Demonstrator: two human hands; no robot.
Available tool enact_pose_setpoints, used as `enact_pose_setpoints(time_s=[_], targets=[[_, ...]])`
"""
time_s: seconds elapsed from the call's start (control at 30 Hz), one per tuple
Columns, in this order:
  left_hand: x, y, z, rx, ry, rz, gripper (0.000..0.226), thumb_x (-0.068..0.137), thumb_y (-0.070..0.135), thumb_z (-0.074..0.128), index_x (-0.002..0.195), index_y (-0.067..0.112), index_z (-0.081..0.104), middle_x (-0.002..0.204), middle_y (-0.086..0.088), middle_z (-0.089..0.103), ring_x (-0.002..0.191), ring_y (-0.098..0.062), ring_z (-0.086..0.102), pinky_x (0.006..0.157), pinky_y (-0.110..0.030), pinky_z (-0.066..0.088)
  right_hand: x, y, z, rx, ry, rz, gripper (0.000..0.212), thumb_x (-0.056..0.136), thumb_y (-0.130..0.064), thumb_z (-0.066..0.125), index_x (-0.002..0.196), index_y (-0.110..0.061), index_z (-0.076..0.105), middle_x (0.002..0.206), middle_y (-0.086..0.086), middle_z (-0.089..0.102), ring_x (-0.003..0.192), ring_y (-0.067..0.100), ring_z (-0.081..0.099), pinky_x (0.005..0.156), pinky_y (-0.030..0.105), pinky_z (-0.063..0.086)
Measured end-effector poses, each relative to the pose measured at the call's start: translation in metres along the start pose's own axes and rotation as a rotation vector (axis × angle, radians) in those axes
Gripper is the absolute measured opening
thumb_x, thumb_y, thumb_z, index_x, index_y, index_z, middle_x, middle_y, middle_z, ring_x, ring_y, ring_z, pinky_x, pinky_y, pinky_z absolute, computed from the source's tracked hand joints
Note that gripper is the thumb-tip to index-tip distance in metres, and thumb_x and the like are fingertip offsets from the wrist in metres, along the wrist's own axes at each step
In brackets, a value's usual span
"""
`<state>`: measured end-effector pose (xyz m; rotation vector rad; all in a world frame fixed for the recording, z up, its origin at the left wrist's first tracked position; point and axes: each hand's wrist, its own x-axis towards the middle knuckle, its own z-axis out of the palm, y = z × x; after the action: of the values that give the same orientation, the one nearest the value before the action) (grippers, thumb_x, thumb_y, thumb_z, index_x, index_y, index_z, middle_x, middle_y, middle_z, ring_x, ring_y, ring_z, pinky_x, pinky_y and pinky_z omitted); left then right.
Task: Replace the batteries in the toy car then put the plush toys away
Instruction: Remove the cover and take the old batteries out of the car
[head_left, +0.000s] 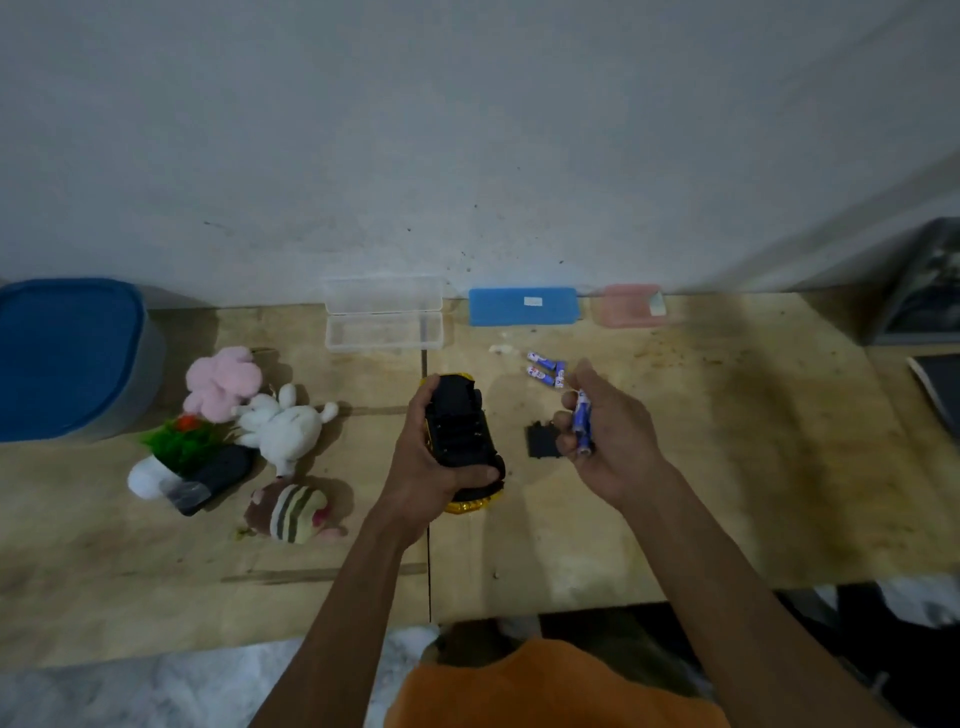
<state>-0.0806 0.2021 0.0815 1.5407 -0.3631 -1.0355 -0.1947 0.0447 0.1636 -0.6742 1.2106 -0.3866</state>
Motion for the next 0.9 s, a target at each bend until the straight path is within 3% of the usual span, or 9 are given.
enact_pose_setpoints(time_s=[0.13, 0.27, 0.4, 0.5, 0.6, 0.7, 0.9], targets=[[0.021, -0.018, 0.017, 0.12, -0.054, -0.068, 0.122, 0.055, -0.008, 0.092, 0.15, 0.038, 0.032, 0.133, 0.018, 0.049, 0.118, -0.011, 0.055, 0.096, -0.039, 0.055, 0.015, 0.012, -0.021, -0.066, 0.108, -0.021, 0.032, 0.091, -0.044, 0.067, 0.088, -0.013, 0.06, 0.063, -0.002, 0.045, 0.045, 0.009, 0.037, 0.038, 0.019, 0.024], [0.044, -0.03, 0.035, 0.219, -0.088, -0.098, 0.125, 0.052, -0.003, 0.095, 0.152, 0.033, 0.03, 0.131, 0.016, 0.048, 0.122, -0.019, 0.053, 0.102, -0.044, 0.051, 0.027, 0.016, -0.042, -0.151, 0.11, -0.017, 0.032, 0.092, -0.044, 0.066, 0.089, -0.013, 0.06, 0.062, -0.002, 0.045, 0.048, 0.01, 0.035, 0.041, 0.022, 0.024], [0.062, -0.044, 0.046, 0.274, -0.108, -0.134, 0.121, 0.054, -0.017, 0.088, 0.152, 0.022, 0.029, 0.127, 0.018, 0.052, 0.111, -0.003, 0.059, 0.086, -0.021, 0.054, 0.037, 0.015, -0.051, -0.197, 0.099, -0.027, 0.034, 0.092, -0.045, 0.065, 0.079, -0.015, 0.057, 0.063, -0.002, 0.045, 0.048, 0.01, 0.037, 0.041, 0.022, 0.025], [0.07, -0.044, 0.053, 0.341, -0.08, -0.125, 0.124, 0.053, -0.006, 0.094, 0.153, 0.027, 0.028, 0.137, 0.009, 0.052, 0.121, -0.012, 0.056, 0.097, -0.03, 0.052, 0.046, 0.011, -0.052, -0.215, 0.09, -0.039, 0.034, 0.091, -0.046, 0.066, 0.08, -0.016, 0.057, 0.064, -0.001, 0.042, 0.05, 0.011, 0.034, 0.041, 0.021, 0.025], [0.073, -0.048, 0.051, 0.454, -0.077, -0.097, 0.116, 0.053, -0.004, 0.093, 0.148, 0.028, 0.034, 0.129, 0.01, 0.055, 0.116, -0.018, 0.055, 0.087, -0.024, 0.054, 0.051, 0.009, -0.051, -0.217, 0.066, -0.046, 0.033, 0.092, -0.045, 0.065, 0.078, -0.017, 0.055, 0.064, 0.0, 0.041, 0.051, 0.011, 0.033, 0.042, 0.022, 0.025], [0.075, -0.049, 0.042, 0.609, -0.044, -0.115, 0.134, 0.04, 0.027, 0.099, 0.151, 0.04, 0.025, 0.137, 0.001, 0.046, 0.124, -0.026, 0.047, 0.1, -0.045, 0.05, 0.053, 0.011, -0.052, -0.212, 0.055, -0.049, 0.033, 0.092, -0.045, 0.065, 0.08, -0.015, 0.056, 0.065, 0.0, 0.04, 0.051, 0.011, 0.032, 0.043, 0.023, 0.024], [0.069, -0.038, 0.032, 0.664, -0.102, -0.155, 0.134, 0.053, 0.014, 0.097, 0.157, 0.035, 0.015, 0.152, -0.008, 0.024, 0.139, -0.031, 0.031, 0.114, -0.044, 0.033, 0.047, 0.018, -0.055, -0.187, 0.087, -0.034, 0.035, 0.09, -0.046, 0.068, 0.079, -0.015, 0.056, 0.065, -0.001, 0.044, 0.049, 0.011, 0.037, 0.043, 0.023, 0.027]])
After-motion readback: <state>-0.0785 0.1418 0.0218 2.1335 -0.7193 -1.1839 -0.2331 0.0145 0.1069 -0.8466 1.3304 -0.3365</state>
